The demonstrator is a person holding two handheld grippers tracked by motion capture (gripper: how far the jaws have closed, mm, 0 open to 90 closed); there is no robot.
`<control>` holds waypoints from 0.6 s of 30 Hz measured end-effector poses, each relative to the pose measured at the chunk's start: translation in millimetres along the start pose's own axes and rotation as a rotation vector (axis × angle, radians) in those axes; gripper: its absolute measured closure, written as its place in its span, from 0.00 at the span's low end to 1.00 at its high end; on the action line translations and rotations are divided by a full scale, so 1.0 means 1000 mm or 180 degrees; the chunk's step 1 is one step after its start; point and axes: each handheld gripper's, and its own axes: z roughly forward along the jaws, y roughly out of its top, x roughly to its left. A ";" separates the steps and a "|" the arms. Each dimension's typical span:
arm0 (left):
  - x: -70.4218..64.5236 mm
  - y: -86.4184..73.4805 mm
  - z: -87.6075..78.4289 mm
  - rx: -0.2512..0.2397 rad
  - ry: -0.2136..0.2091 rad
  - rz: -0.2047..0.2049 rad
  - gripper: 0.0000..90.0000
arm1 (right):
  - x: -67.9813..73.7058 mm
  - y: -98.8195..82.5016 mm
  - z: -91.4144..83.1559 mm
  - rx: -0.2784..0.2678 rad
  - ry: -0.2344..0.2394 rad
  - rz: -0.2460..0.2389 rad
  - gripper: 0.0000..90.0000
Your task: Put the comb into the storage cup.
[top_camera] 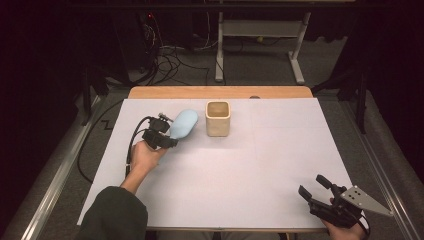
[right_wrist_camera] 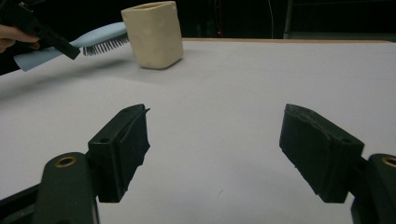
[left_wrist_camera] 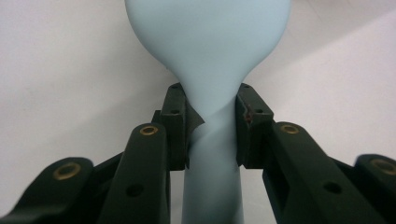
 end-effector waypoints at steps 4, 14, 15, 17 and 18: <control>0.000 -0.005 -0.002 -0.0020 -0.0037 -0.0006 0.78 | 0.000 0.000 0.000 -0.0003 0.0000 -0.0001 0.27; -0.004 -0.016 -0.013 -0.0127 -0.0131 0.0045 0.78 | 0.000 0.000 0.000 -0.0002 -0.0005 0.0005 0.27; -0.005 -0.017 -0.014 -0.0145 -0.0144 0.0064 0.78 | 0.000 0.000 0.001 -0.0003 -0.0003 0.0004 0.27; -0.007 -0.020 -0.017 -0.0183 -0.0175 0.0085 0.78 | 0.000 0.000 0.001 0.0000 -0.0005 0.0003 0.27; -0.008 -0.021 -0.018 -0.0205 -0.0177 0.0092 0.78 | 0.001 0.000 0.001 0.0000 -0.0004 0.0003 0.27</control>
